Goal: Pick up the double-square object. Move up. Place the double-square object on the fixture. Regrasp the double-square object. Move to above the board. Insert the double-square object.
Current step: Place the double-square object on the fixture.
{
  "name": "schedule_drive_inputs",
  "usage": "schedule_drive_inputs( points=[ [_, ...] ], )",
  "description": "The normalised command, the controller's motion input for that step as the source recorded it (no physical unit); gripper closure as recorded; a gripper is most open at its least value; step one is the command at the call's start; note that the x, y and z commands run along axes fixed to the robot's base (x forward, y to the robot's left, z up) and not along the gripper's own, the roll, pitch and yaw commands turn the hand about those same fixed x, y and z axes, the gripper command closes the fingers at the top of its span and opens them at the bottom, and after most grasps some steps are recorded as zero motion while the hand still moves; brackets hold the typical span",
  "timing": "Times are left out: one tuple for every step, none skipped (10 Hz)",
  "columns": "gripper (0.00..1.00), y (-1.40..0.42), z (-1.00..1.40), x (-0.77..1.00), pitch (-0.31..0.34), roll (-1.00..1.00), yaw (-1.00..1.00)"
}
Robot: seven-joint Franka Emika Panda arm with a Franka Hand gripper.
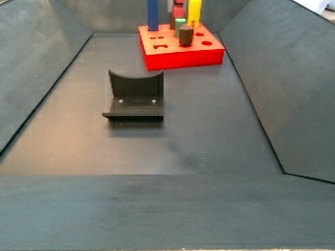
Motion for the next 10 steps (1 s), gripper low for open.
schedule_drive_inputs(
  points=[
    [1.00, -0.01, 0.01, 0.54, 0.202, -0.12, -0.80],
    [1.00, 0.00, 0.01, 0.45, 0.195, -0.12, -0.57],
    [1.00, 0.00, 0.01, 0.40, 0.184, -0.12, -0.44],
    [1.00, 0.00, 0.01, 0.26, 0.164, -0.12, -0.20],
    [1.00, 0.00, 0.00, 0.17, 0.152, -0.12, -0.11],
    [1.00, 1.00, -0.21, 0.61, 0.145, -1.00, 0.24],
    [1.00, 1.00, -0.20, 0.58, 0.135, -1.00, 0.24],
    [1.00, 1.00, -0.17, 0.59, 0.142, -1.00, 0.20],
    [1.00, 0.98, -0.13, 0.63, 0.173, -1.00, 0.16],
    [1.00, 0.86, -0.09, 0.58, 0.195, -1.00, 0.15]
  ],
)
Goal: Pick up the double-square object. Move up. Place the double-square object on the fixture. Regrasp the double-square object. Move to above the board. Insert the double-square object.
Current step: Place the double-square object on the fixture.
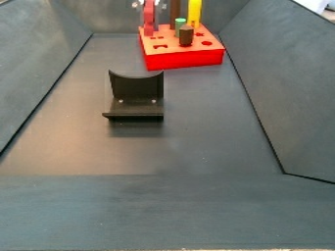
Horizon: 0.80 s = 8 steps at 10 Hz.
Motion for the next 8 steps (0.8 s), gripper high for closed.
schedule_drive_inputs(
  points=[
    [1.00, 0.68, -0.06, 0.52, 0.227, -1.00, 0.11],
    [1.00, 0.46, -0.04, 0.46, 0.260, -1.00, 0.07],
    [1.00, 0.25, -0.03, 0.40, 0.269, -0.93, 0.00],
    [1.00, 0.15, -0.02, 0.37, 0.255, -0.82, -0.03],
    [1.00, 0.06, -0.02, 0.32, 0.208, -0.58, -0.08],
    [1.00, 0.06, -0.02, 0.27, 0.178, -0.41, -0.10],
    [1.00, 0.05, -0.01, 0.21, 0.153, -0.28, -0.11],
    [1.00, 0.04, -0.01, 0.15, 0.127, -0.22, -0.12]
  ],
)
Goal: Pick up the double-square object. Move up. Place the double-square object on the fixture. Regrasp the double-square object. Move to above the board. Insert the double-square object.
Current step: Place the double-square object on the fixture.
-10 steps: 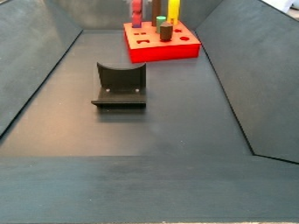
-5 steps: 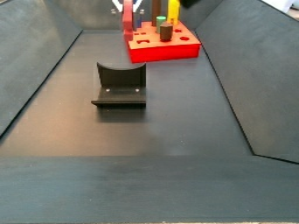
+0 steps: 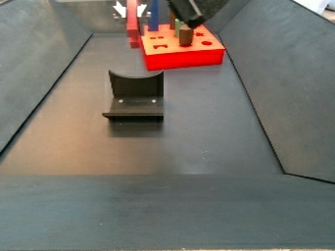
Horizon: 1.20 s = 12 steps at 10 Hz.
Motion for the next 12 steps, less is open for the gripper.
schedule_drive_inputs(
  points=[
    [1.00, 0.07, -1.00, 0.10, 0.016, -1.00, -0.16],
    [1.00, 0.07, -1.00, 0.10, -0.002, -1.00, -0.17],
    [1.00, 0.08, -1.00, 0.11, 0.012, -1.00, -0.16],
    [1.00, 0.08, -1.00, 0.12, 0.021, -1.00, -0.16],
    [1.00, 0.08, -1.00, 0.13, 0.037, -1.00, -0.16],
    [1.00, 0.09, -1.00, 0.14, 0.036, -1.00, -0.16],
    [1.00, 0.09, -1.00, 0.15, 0.034, -0.90, -0.16],
    [1.00, 0.10, -1.00, 0.16, 0.026, -0.69, -0.14],
    [1.00, 0.11, -1.00, 0.17, 0.026, -0.52, -0.12],
    [1.00, 0.12, -1.00, 0.18, 0.029, -0.37, -0.11],
    [1.00, 0.11, -1.00, 0.18, 0.031, -0.23, -0.10],
    [1.00, 0.11, -0.97, 0.18, 0.027, -0.19, -0.09]
  ],
)
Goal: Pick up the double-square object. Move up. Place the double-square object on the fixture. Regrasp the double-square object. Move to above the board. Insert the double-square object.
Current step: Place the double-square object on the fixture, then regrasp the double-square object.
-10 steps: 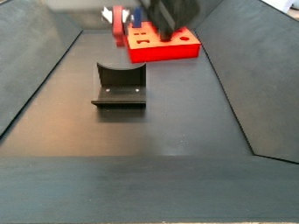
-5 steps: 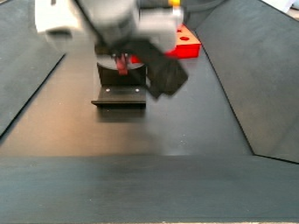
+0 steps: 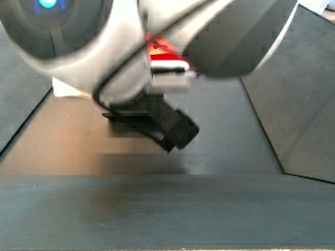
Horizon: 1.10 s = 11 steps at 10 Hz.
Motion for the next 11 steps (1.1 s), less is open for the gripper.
schedule_drive_inputs(
  points=[
    [1.00, 0.10, -0.85, 0.16, 0.023, -0.18, -0.09],
    [1.00, 0.08, -0.63, 0.12, 0.025, -0.17, -0.09],
    [1.00, 0.06, -0.56, 0.09, 0.021, -0.12, -0.08],
    [0.00, 0.00, 0.00, 0.00, 0.000, 0.00, 0.00],
    [0.00, 0.00, 1.00, 0.00, 0.043, 0.01, -0.06],
    [0.00, 0.00, 1.00, 0.00, 0.045, 0.02, -0.06],
    [0.00, 0.00, 1.00, -0.02, 0.042, 0.05, -0.04],
    [0.00, 0.00, 1.00, -0.03, 0.038, 0.06, -0.04],
    [0.00, 0.00, 1.00, -0.04, 0.036, 0.06, -0.03],
    [0.00, 0.00, 0.94, -0.04, 0.036, 0.06, -0.03],
    [0.00, 0.00, 0.66, -0.03, 0.033, 0.06, -0.02]
  ],
)
